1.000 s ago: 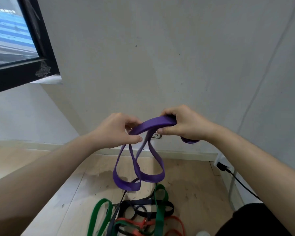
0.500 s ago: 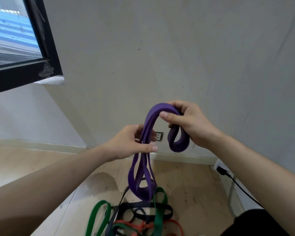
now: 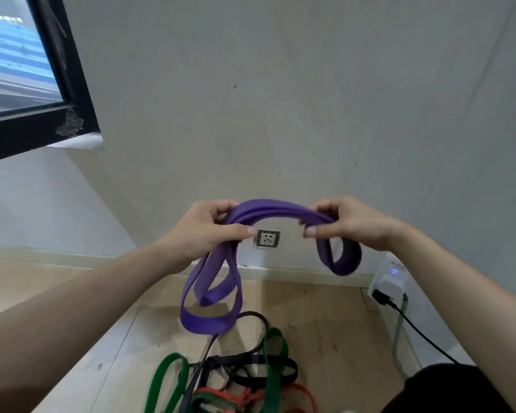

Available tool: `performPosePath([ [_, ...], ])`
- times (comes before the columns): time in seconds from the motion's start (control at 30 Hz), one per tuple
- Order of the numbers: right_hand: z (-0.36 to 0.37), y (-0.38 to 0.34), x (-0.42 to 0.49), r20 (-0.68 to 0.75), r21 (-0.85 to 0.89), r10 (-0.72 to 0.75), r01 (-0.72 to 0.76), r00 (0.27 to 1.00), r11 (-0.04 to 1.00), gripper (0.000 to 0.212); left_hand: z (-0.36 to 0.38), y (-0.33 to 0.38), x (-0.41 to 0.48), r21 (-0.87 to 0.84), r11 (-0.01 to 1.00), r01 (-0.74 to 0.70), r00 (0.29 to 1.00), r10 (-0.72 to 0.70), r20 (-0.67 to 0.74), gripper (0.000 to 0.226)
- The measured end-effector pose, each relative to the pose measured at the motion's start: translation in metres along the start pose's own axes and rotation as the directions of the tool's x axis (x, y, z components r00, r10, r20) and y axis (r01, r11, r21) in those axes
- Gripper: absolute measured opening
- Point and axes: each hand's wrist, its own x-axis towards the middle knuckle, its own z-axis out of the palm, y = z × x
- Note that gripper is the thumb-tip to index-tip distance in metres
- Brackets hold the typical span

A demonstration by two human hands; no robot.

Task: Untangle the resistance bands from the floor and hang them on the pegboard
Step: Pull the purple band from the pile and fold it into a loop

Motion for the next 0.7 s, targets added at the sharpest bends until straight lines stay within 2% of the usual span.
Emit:
performPosePath([
  [0.07, 0.009, 0.003, 0.002, 0.156, -0.127, 0.078, -0.059, 0.985, 0.99, 0.033, -0.001, 0.001, 0.0, 0.022, 1.0, -0.006, 1.0, 0.006, 0.016, 0.024],
  [0.1, 0.017, 0.001, 0.004, 0.181, -0.149, 0.095, -0.068, 0.979, 0.987, 0.04, -0.001, 0.002, 0.0, 0.038, 0.999, -0.011, 0.999, 0.01, 0.031, 0.024],
  [0.17, 0.034, -0.007, 0.008, 0.128, -0.14, 0.054, -0.036, 0.99, 0.99, 0.063, 0.003, 0.003, 0.0, 0.09, 0.996, -0.027, 0.997, 0.021, 0.072, 0.025],
  [0.23, 0.052, -0.017, 0.013, 0.048, -0.031, -0.044, 0.046, 0.998, 0.998, 0.073, 0.007, 0.004, -0.001, 0.142, 0.989, -0.041, 0.995, 0.028, 0.096, 0.026],
  [0.37, 0.078, -0.031, 0.017, 0.018, 0.133, -0.166, 0.163, 0.986, 0.978, 0.049, 0.008, 0.007, -0.001, 0.119, 0.992, -0.039, 0.998, 0.032, 0.061, 0.027],
  [0.47, 0.078, -0.037, 0.018, -0.006, 0.178, -0.159, 0.157, 0.987, 0.971, 0.036, 0.0, 0.008, -0.001, 0.12, 0.991, -0.057, 0.996, 0.049, 0.072, 0.023],
  [0.57, 0.07, -0.039, 0.02, -0.004, 0.064, -0.114, 0.114, 0.993, 0.991, 0.032, -0.005, 0.006, -0.002, 0.228, 0.971, -0.067, 0.994, 0.045, 0.098, 0.022],
  [0.7, 0.06, -0.044, 0.017, -0.005, -0.216, -0.099, 0.096, 0.995, 0.972, 0.025, -0.007, 0.002, -0.002, 0.413, 0.907, -0.088, 0.989, 0.031, 0.142, 0.021],
])
